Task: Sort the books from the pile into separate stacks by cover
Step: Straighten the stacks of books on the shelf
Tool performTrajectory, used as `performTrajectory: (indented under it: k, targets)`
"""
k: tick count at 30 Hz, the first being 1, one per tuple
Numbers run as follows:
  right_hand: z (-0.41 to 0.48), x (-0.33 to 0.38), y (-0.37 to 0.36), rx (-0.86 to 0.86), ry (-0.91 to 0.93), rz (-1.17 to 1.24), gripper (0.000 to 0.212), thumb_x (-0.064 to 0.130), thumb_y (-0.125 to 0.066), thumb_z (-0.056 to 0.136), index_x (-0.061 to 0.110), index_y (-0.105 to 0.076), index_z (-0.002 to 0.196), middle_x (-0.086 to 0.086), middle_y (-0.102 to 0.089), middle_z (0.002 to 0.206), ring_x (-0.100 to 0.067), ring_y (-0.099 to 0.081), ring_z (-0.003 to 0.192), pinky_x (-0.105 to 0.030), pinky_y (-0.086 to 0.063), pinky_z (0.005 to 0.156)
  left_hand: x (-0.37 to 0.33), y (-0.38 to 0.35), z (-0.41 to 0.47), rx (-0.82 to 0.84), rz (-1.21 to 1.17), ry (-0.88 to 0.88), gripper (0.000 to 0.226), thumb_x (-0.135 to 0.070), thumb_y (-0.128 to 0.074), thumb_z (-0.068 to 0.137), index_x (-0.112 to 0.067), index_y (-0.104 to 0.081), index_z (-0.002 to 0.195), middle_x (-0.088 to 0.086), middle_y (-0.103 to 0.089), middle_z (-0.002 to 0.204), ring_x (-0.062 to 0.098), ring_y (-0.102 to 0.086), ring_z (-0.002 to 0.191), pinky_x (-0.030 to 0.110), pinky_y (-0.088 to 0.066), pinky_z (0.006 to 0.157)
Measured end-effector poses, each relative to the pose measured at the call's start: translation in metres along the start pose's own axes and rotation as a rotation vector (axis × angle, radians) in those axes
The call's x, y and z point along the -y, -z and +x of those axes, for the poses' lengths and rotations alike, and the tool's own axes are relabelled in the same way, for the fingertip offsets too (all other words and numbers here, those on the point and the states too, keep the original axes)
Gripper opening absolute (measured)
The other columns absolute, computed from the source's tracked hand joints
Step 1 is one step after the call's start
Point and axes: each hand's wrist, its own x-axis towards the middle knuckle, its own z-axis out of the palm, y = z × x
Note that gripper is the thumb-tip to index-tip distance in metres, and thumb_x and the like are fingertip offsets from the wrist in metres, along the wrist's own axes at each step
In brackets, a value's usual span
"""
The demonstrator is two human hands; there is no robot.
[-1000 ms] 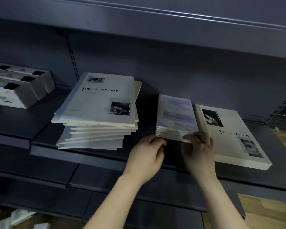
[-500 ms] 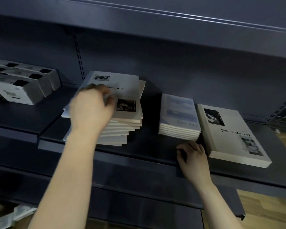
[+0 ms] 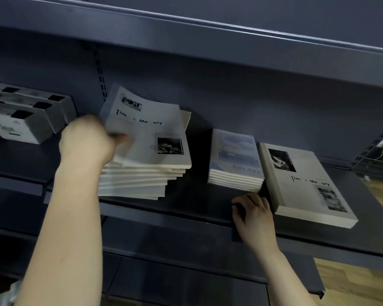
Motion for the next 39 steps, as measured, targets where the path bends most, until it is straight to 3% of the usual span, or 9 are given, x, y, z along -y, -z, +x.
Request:
performTrajectory:
  k: [3, 8, 12, 18, 21, 24, 32, 35, 39]
  targets:
    - [0.000, -0.001, 0.000, 0.012, 0.006, -0.008, 0.026, 0.031, -0.042, 0.082, 0.020, -0.065, 0.087, 0.000, -0.059, 0.090, -0.024, -0.049, 0.079, -0.032, -0.044, 0.066, -0.002, 0.001, -0.005, -0.051, -0.196, -0.046, 0.038, -0.022, -0.053, 0.095, 0.003, -0.048, 0.123, 0.028, -0.058, 0.111, 0.043, -0.053, 0.098, 0.033, -0.030, 0.069]
    - [0.005, -0.002, 0.006, 0.114, -0.021, 0.033, 0.017, 0.014, -0.054, 0.087, 0.021, -0.067, 0.095, 0.000, -0.061, 0.097, -0.024, -0.053, 0.090, -0.029, -0.040, 0.070, -0.014, -0.006, -0.031, -0.134, -0.551, -0.052, 0.025, -0.018, -0.048, 0.095, -0.011, -0.051, 0.119, 0.001, -0.054, 0.101, 0.020, -0.046, 0.085, 0.026, -0.030, 0.067]
    - [0.020, -0.001, 0.032, 0.202, -0.134, 0.324, 0.020, 0.013, -0.048, 0.094, 0.021, -0.065, 0.102, 0.008, -0.064, 0.101, -0.011, -0.056, 0.096, -0.022, -0.038, 0.077, -0.036, -0.033, -0.051, -0.113, -0.707, -0.116, 0.020, -0.018, -0.049, 0.094, -0.013, -0.054, 0.113, -0.001, -0.059, 0.096, 0.020, -0.054, 0.085, 0.029, -0.034, 0.064]
    - [0.029, -0.004, 0.069, 0.155, -0.453, 0.826, 0.026, 0.021, -0.039, 0.099, 0.028, -0.064, 0.093, 0.004, -0.068, 0.086, -0.009, -0.066, 0.077, -0.032, -0.056, 0.073, -0.079, -0.079, -0.088, 0.022, -0.930, -0.173, 0.016, -0.012, -0.049, 0.095, -0.022, -0.052, 0.108, -0.006, -0.062, 0.099, 0.014, -0.059, 0.093, 0.030, -0.045, 0.077]
    - [0.026, -0.018, 0.085, 0.108, -0.526, 0.928, 0.028, 0.034, -0.040, 0.098, 0.023, -0.065, 0.102, 0.000, -0.070, 0.097, -0.017, -0.067, 0.089, -0.032, -0.057, 0.066, -0.100, -0.100, -0.106, 0.055, -0.991, -0.203, 0.016, -0.018, -0.049, 0.094, -0.024, -0.052, 0.108, -0.004, -0.063, 0.103, 0.012, -0.059, 0.095, 0.024, -0.044, 0.078]
    - [0.021, -0.035, 0.097, 0.080, -0.574, 1.077, 0.021, 0.028, -0.050, 0.096, 0.018, -0.065, 0.107, -0.002, -0.071, 0.100, -0.022, -0.068, 0.092, -0.039, -0.058, 0.068, -0.122, -0.116, -0.127, 0.154, -1.092, -0.129, 0.018, -0.016, -0.049, 0.097, -0.022, -0.052, 0.113, -0.007, -0.065, 0.103, 0.008, -0.061, 0.095, 0.025, -0.047, 0.080]
    - [0.011, -0.093, 0.119, -0.009, -0.653, 1.117, 0.023, 0.006, -0.052, 0.093, 0.017, -0.062, 0.110, -0.010, -0.071, 0.103, -0.032, -0.065, 0.100, -0.047, -0.049, 0.089, -0.170, -0.155, -0.164, 0.357, -1.094, -0.110, 0.016, -0.019, -0.048, 0.098, -0.028, -0.049, 0.110, -0.017, -0.059, 0.098, -0.014, -0.055, 0.083, 0.005, -0.042, 0.067]
    - [0.011, -0.115, 0.127, 0.001, -0.673, 1.061, 0.022, 0.009, -0.055, 0.091, 0.016, -0.064, 0.110, -0.013, -0.070, 0.102, -0.034, -0.067, 0.095, -0.051, -0.055, 0.078, -0.183, -0.166, -0.173, 0.391, -1.081, -0.108, 0.016, -0.018, -0.049, 0.097, -0.023, -0.049, 0.113, -0.012, -0.062, 0.098, -0.012, -0.056, 0.080, 0.005, -0.042, 0.066]
    - [0.008, -0.137, 0.133, -0.001, -0.698, 0.984, 0.018, 0.009, -0.055, 0.091, 0.016, -0.064, 0.104, -0.013, -0.070, 0.098, -0.031, -0.068, 0.088, -0.042, -0.057, 0.061, -0.197, -0.176, -0.183, 0.463, -1.081, -0.129, 0.019, -0.016, -0.051, 0.096, -0.020, -0.047, 0.115, -0.013, -0.063, 0.099, -0.011, -0.058, 0.083, 0.004, -0.042, 0.065]
